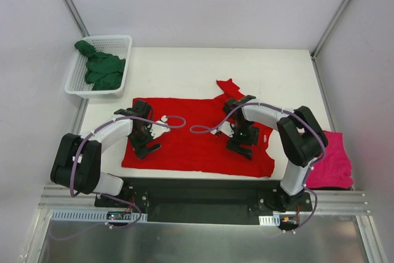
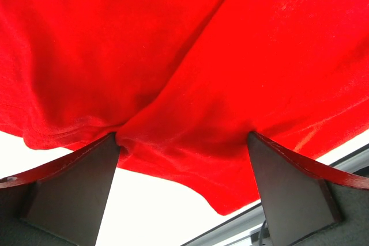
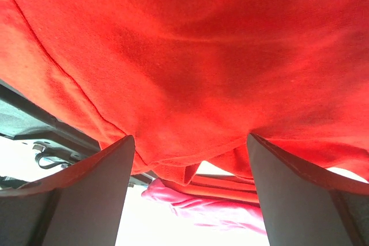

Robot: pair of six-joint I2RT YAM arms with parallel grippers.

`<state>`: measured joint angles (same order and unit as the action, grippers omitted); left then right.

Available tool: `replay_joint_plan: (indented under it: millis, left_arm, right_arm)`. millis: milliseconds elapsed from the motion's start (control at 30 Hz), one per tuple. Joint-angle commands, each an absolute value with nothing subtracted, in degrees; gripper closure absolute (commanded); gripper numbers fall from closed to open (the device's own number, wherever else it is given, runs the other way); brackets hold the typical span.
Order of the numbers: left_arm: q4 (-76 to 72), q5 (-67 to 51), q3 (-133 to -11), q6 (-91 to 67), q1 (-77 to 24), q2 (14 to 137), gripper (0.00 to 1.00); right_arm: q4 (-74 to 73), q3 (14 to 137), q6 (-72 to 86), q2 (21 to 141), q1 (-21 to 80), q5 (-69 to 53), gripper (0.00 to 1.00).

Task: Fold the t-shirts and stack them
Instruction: Fold the flattened tshirt in 1/3 of the way

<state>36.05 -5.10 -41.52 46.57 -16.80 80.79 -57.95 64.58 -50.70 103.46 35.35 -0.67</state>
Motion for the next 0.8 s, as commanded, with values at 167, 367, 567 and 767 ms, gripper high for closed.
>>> replay_joint_plan:
  millis: [167,367,567,767]
  left_arm:
    - [43.68,-9.40,-37.00,45.18,-17.49,80.25,0.07]
    - [47.63,-12.30,-38.85,45.79,-17.58,81.21,0.07]
    - [49.13,-13.71,-39.73,45.35,-18.28,82.18,0.07]
    - [50.01,-13.89,-39.73,45.61,-18.72,82.53,0.08]
  right_arm:
    - [-61.79,68.46,-53.08,103.45,34.98,-0.35,0.18]
    - [-61.79,67.33,-53.26,103.88,34.98,-1.32,0.18]
    - [-61.43,65.48,-52.74,104.15,34.89,-2.37,0.18]
    - [-61.87,63.99,-52.38,103.71,35.51,-3.78,0.18]
